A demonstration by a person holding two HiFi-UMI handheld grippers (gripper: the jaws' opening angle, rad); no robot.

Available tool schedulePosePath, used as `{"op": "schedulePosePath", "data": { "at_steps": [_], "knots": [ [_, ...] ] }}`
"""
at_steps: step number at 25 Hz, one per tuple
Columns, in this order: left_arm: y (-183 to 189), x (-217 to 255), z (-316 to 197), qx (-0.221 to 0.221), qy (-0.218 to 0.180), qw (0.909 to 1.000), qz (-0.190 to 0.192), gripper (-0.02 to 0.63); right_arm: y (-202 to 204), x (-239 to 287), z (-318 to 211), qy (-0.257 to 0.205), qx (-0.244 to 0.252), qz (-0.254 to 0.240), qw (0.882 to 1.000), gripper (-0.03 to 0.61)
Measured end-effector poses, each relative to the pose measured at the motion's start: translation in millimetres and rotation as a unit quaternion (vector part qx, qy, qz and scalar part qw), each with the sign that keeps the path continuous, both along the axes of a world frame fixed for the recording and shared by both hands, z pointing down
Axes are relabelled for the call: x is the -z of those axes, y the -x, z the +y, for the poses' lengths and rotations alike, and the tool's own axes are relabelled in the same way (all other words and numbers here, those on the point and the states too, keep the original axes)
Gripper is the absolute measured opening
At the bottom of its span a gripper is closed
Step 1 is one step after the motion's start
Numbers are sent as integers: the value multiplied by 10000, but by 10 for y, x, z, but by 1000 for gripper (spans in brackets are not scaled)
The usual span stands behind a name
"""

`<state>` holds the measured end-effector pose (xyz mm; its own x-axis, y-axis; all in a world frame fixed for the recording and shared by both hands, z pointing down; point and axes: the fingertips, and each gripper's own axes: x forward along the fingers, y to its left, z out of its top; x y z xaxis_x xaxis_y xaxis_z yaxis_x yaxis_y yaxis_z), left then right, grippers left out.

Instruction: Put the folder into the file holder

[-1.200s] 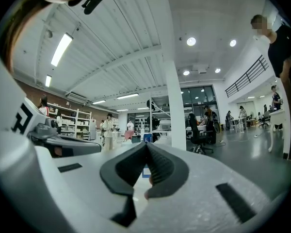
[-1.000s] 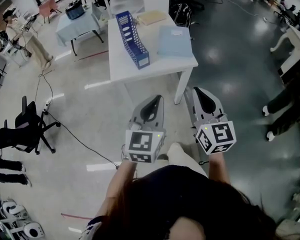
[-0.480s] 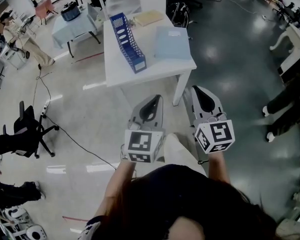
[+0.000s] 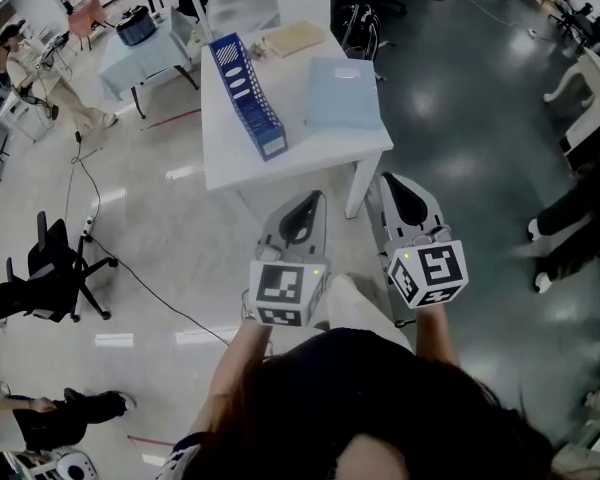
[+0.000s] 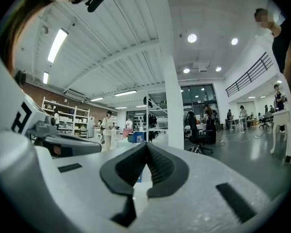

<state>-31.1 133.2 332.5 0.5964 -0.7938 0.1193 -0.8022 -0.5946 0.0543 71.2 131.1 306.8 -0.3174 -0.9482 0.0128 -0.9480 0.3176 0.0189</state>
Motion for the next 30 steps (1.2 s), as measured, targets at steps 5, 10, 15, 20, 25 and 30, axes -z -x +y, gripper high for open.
{"op": "schedulePosePath", "data": {
  "at_steps": [5,10,15,20,25,30],
  "knots": [
    [-117,-40,-278,16,38,10000,-29,6,-105,-54,-279,43,18,-46,10000,0],
    [-258,-14,-529,0,51,10000,-42,6,-224,-82,-538,85,24,-107,9999,0],
    [-376,16,-759,23,70,9999,-82,6,-332,-67,-789,103,54,-134,9998,0],
    [-505,20,-999,104,81,9999,-68,6,-475,-75,-1041,108,82,-121,9998,0],
    [-665,1,-1267,196,75,9998,-39,6,-606,-122,-1306,111,180,-66,9998,0],
    [-801,-69,-1438,300,224,9993,-66,6,-669,-169,-1494,81,320,84,9994,0]
  ]
}}
